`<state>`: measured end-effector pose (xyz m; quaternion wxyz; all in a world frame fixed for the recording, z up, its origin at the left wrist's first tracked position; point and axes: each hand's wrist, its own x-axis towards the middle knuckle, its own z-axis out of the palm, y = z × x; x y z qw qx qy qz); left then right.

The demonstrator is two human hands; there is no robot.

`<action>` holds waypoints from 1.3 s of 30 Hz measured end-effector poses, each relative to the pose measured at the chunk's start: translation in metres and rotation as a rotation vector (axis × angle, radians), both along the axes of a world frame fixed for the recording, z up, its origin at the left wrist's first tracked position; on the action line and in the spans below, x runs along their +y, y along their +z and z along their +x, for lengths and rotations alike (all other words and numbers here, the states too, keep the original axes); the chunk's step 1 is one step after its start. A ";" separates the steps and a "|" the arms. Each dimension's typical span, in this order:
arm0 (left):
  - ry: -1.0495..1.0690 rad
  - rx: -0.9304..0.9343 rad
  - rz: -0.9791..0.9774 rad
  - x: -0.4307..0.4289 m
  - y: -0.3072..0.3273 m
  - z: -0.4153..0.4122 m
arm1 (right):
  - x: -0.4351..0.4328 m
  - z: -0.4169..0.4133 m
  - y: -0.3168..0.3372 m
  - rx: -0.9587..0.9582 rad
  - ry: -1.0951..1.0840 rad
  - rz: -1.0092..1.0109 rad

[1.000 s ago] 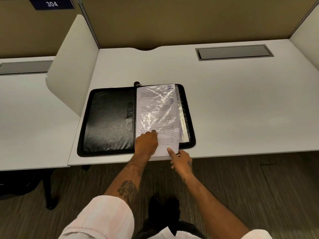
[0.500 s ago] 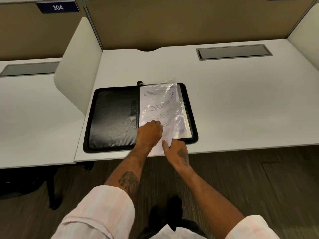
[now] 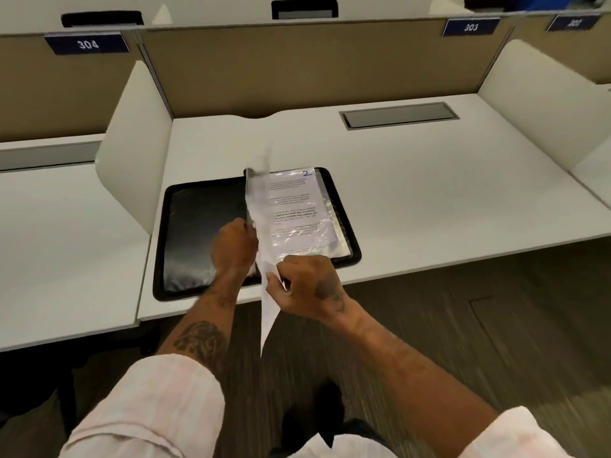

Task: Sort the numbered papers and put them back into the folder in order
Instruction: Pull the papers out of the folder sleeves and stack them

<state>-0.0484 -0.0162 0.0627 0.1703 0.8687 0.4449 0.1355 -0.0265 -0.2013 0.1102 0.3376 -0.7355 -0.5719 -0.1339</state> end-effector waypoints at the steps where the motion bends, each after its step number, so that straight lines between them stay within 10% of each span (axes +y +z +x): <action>1: 0.056 -0.030 -0.035 0.005 -0.003 -0.006 | 0.001 0.001 0.016 -0.008 0.039 -0.012; 9: 0.461 -0.246 -0.363 0.035 -0.016 -0.046 | -0.009 0.079 0.101 0.384 -0.057 -0.172; 24: 0.948 -1.072 -1.008 0.058 -0.043 -0.084 | -0.080 0.243 -0.056 1.600 -0.784 0.582; 39: 1.165 -0.722 -0.919 0.085 -0.069 -0.094 | -0.082 0.249 -0.116 1.433 -1.332 0.220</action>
